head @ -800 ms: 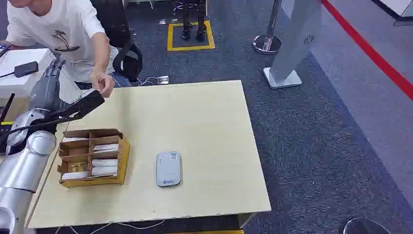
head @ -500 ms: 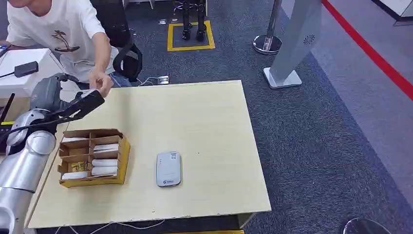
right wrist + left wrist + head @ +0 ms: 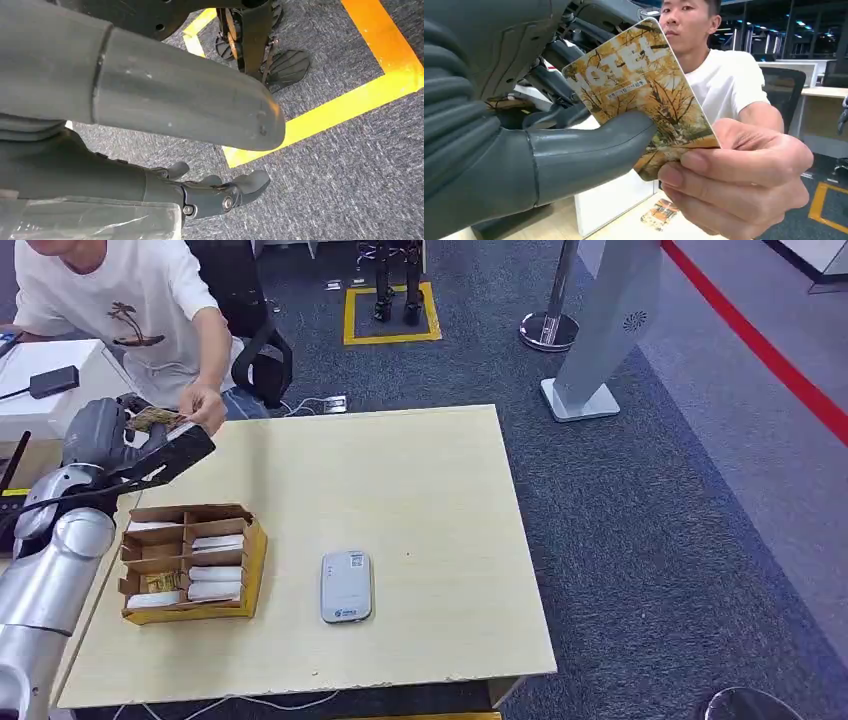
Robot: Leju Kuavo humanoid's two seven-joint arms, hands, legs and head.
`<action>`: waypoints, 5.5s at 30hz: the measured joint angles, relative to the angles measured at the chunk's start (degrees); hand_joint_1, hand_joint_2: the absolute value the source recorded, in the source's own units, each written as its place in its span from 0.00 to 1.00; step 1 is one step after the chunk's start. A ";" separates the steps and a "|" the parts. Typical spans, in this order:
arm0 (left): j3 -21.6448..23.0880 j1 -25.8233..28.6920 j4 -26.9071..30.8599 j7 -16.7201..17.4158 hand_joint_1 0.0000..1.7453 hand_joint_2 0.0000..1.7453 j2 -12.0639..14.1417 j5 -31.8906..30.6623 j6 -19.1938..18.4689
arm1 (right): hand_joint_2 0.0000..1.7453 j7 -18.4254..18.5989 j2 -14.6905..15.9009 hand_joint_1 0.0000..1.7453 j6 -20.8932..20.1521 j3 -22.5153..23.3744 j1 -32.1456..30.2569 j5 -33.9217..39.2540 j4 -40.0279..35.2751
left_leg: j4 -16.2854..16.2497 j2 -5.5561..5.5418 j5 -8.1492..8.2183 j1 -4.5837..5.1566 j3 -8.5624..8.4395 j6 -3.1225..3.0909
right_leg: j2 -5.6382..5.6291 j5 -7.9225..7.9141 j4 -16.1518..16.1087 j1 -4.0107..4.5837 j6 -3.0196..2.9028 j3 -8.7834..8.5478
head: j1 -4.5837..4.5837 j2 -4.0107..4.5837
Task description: Pass the card to the sensor for recognition and then transmit it.
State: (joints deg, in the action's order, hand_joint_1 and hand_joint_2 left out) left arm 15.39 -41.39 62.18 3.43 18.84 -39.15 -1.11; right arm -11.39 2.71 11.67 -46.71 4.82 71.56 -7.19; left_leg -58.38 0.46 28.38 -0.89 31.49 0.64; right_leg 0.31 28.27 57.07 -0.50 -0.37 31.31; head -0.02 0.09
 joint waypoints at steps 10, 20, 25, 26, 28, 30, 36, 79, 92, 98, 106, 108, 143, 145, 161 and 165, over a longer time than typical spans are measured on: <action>1.37 0.04 0.59 -1.18 1.00 1.00 -1.42 0.02 -0.68 | 0.00 -0.26 0.11 0.00 -0.77 -0.68 0.20 -0.20 0.02 | 0.00 -0.03 0.00 0.02 0.00 0.00 | 0.03 0.00 -0.01 -0.01 0.00 0.00 | 0.00 0.00; 6.82 0.60 0.59 -2.99 1.00 1.00 -7.43 -0.35 -0.83 | 0.00 -0.26 0.33 0.00 -0.77 -2.14 0.64 -0.22 0.02 | -0.02 -0.03 0.00 0.04 0.03 -0.02 | 0.05 -0.03 -0.02 -0.03 0.01 0.00 | 0.00 0.00; 9.05 0.79 0.59 -3.63 1.00 1.00 -9.75 -1.05 -0.68 | 0.00 -0.26 0.39 0.00 -0.76 -2.69 0.66 -0.09 0.04 | -0.03 -0.07 0.00 0.03 0.03 -0.02 | 0.06 -0.03 -0.02 -0.03 0.01 0.02 | 0.00 0.00; 9.51 0.91 0.57 -3.72 1.00 1.00 -10.14 -1.18 -0.66 | 0.00 -0.26 0.42 0.00 -0.77 -2.84 0.69 -0.09 0.04 | -0.03 -0.09 0.00 0.02 0.03 -0.02 | 0.07 -0.02 -0.02 -0.03 0.01 0.02 | 0.02 0.00; 11.06 1.28 0.39 -3.87 1.00 1.00 -11.51 -1.53 -0.59 | 0.00 -0.22 0.50 0.00 -0.77 -3.28 0.78 0.09 0.04 | -0.03 -0.09 0.00 0.03 0.04 -0.02 | 0.08 -0.02 -0.02 -0.03 0.01 0.02 | 0.02 0.00; 12.44 1.79 -0.09 -4.11 1.00 1.00 -13.05 -1.55 -0.55 | 0.00 -0.15 0.61 0.00 -0.81 -3.56 0.81 0.09 0.04 | -0.03 -0.08 0.01 0.04 0.05 -0.02 | 0.07 -0.03 -0.02 -0.03 0.01 0.02 | 0.00 0.00; 15.94 3.80 -3.04 -4.79 1.00 1.00 -16.74 -1.55 0.26 | 0.00 -0.11 0.79 0.00 -0.87 -4.77 0.83 0.20 0.04 | -0.03 -0.05 0.01 0.07 0.05 -0.02 | 0.06 -0.03 -0.03 -0.06 0.03 0.02 | 0.00 0.00; 18.84 9.08 -11.02 -4.13 1.00 1.00 -18.49 -2.29 -1.03 | 0.00 0.09 1.11 0.00 -0.87 -9.20 1.07 4.24 0.46 | -0.02 -0.07 0.01 0.05 0.07 -0.02 | 0.06 -0.03 -0.02 -0.04 0.03 0.03 | 0.00 0.00; 20.28 9.36 -10.86 -4.35 1.00 1.00 -18.16 -1.07 -2.73 | 0.00 0.46 1.11 0.00 -0.96 -10.56 1.66 4.24 0.46 | -0.02 -0.07 0.01 0.05 0.06 -0.02 | 0.06 -0.03 -0.02 -0.04 0.03 0.02 | 0.02 0.00; 21.11 9.36 -9.92 -4.44 1.00 1.00 -17.35 -0.13 -4.11 | 0.00 0.66 1.11 0.00 -0.96 -10.93 1.78 5.05 0.46 | -0.02 -0.08 0.01 0.05 0.06 -0.02 | 0.07 -0.03 -0.02 -0.04 0.03 0.02 | 0.00 0.00; 22.14 9.24 -9.53 -4.24 1.00 1.00 -16.28 2.01 -5.75 | 0.00 0.96 1.11 0.00 -0.87 -12.02 1.89 5.86 0.46 | -0.02 -0.07 0.01 0.05 0.05 -0.02 | 0.07 -0.03 -0.02 -0.04 0.03 0.01 | 0.00 0.00; 22.40 9.23 -9.53 -4.22 1.00 1.00 -16.06 2.10 -5.97 | 0.00 0.98 1.11 0.00 -0.87 -12.24 1.97 6.10 0.46 | -0.02 -0.07 0.01 0.05 0.05 -0.02 | 0.07 -0.03 -0.02 -0.04 0.03 0.01 | 0.00 0.00; -4.94 -9.29 -15.37 -4.81 1.00 1.00 -4.76 18.49 7.48 | 0.00 1.73 1.05 0.00 -0.09 -18.47 2.87 8.41 0.81 | -0.02 -0.08 -0.08 -0.02 0.08 0.02 | 0.06 -0.04 0.07 0.02 0.01 0.05 | 0.00 0.00; -4.94 -9.75 -17.47 -5.14 1.00 1.00 -4.66 17.62 7.61 | 0.00 1.73 1.01 0.00 0.00 -18.71 2.93 8.74 0.81 | -0.02 -0.08 -0.08 -0.02 0.08 0.02 | 0.06 -0.04 0.07 0.01 0.01 0.04 | 0.02 0.00; -4.94 -9.19 -20.22 -5.31 0.45 1.00 -5.36 16.35 5.92 | 0.00 0.96 0.81 0.00 -0.13 -19.80 2.99 9.44 0.83 | -0.02 -0.05 -0.07 -0.02 0.09 0.02 | 0.04 -0.04 0.07 0.01 0.01 0.08 | 0.00 0.00; -4.94 -8.64 -20.18 -5.55 0.00 0.00 -5.44 17.05 5.25 | 0.00 0.96 0.81 0.00 -0.48 -20.22 2.97 9.46 0.83 | -0.02 -0.06 -0.07 -0.02 0.09 0.02 | 0.04 -0.04 0.07 0.01 0.01 0.08 | 0.00 0.00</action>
State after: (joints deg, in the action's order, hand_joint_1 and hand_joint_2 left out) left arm 10.45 -50.03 42.01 -2.12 13.40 -22.10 4.13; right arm -10.43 3.52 11.19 -66.93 7.79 81.02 -6.36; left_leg -58.40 0.41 28.31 -0.90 31.58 0.66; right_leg 0.35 28.23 57.14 -0.49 -0.36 31.39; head -0.02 0.09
